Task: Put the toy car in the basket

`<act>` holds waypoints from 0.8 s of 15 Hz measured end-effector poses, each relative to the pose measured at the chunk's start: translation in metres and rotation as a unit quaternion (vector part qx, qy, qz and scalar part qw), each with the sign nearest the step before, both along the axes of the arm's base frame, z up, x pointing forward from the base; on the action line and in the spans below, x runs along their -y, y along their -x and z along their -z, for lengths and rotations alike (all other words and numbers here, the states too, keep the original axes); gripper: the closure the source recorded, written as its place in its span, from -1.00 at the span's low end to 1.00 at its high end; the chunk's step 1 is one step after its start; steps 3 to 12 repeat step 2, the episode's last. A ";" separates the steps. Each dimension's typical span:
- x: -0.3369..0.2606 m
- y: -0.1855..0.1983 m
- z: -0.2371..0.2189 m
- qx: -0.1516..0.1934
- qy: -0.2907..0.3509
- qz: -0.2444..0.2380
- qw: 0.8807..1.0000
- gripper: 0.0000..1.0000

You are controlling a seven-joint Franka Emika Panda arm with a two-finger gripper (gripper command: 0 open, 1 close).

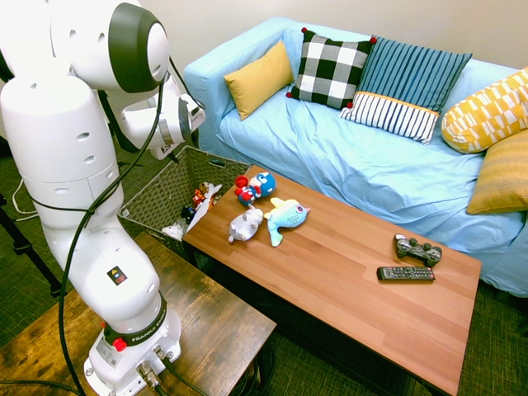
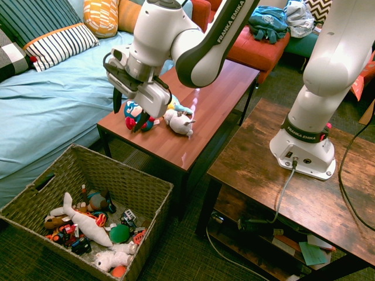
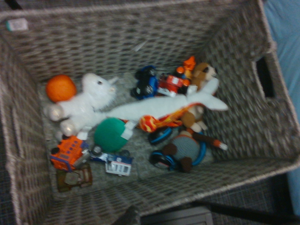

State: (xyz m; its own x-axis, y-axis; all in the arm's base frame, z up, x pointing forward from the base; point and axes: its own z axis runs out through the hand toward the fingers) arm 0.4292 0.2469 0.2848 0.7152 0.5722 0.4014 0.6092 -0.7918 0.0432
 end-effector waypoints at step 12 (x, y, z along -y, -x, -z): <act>0.087 -0.007 0.004 0.028 -0.005 0.068 0.997 -1.00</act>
